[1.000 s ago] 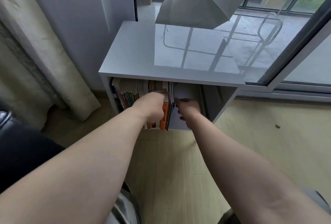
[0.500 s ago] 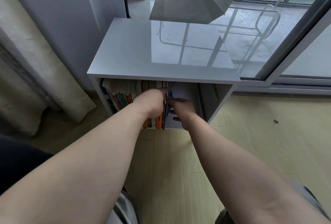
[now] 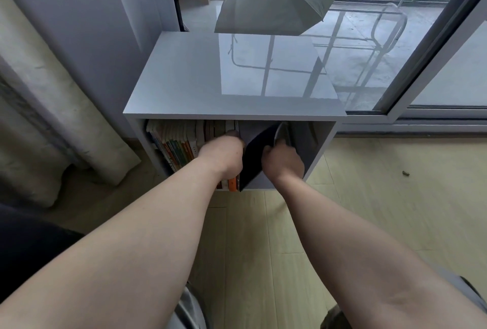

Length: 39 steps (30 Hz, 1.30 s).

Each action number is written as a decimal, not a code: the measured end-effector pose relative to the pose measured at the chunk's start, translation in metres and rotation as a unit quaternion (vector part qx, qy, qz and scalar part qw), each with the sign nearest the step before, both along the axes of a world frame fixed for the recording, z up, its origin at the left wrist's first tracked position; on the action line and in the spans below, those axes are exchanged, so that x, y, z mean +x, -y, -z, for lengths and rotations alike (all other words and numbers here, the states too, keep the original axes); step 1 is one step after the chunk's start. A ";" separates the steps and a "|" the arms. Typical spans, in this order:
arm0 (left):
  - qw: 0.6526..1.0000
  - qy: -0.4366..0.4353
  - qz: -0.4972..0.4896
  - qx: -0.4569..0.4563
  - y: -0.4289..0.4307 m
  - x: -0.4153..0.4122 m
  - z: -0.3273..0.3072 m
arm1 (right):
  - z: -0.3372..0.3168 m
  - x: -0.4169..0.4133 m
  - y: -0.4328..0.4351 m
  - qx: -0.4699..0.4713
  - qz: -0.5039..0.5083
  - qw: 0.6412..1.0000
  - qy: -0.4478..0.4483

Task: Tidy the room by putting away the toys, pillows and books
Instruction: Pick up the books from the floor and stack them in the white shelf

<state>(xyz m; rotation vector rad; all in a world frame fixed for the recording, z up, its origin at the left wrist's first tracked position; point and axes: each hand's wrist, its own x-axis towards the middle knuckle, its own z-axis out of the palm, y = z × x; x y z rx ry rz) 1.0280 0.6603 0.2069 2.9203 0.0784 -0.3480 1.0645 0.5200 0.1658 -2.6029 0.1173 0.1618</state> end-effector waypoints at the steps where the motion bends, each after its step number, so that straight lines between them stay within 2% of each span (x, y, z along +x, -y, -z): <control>1: 1.000 0.002 0.002 0.003 0.000 0.000 -0.001 | 0.001 0.001 0.002 -0.015 -0.004 1.000 0.005; 4: 1.000 0.005 0.014 0.012 0.002 -0.002 -0.005 | 0.002 0.001 0.004 -0.019 -0.003 1.000 0.005; 8: 1.000 0.008 0.020 0.019 0.003 0.000 -0.004 | 0.005 0.004 0.004 0.079 -0.004 0.996 -0.028; 10: 0.999 -0.006 0.021 0.024 0.004 0.003 -0.001 | 0.003 0.004 0.004 0.093 -0.018 0.995 -0.034; 16: 0.999 0.034 0.008 0.032 0.004 0.006 0.001 | -0.003 -0.002 0.008 0.010 -0.051 0.998 0.038; 21: 0.999 0.029 0.013 0.034 0.006 0.007 0.001 | -0.013 -0.015 0.016 -0.054 -0.092 0.990 0.090; 25: 0.998 0.025 0.030 0.042 0.008 0.004 0.000 | -0.021 -0.027 0.027 -0.063 -0.107 0.985 0.122; 30: 0.998 -0.005 0.020 0.060 0.012 -0.002 0.000 | -0.028 -0.034 0.036 -0.052 -0.099 0.986 0.122; 39: 0.992 0.035 -0.119 -0.013 0.027 0.025 0.018 | -0.029 -0.045 0.047 -0.036 -0.091 0.989 0.110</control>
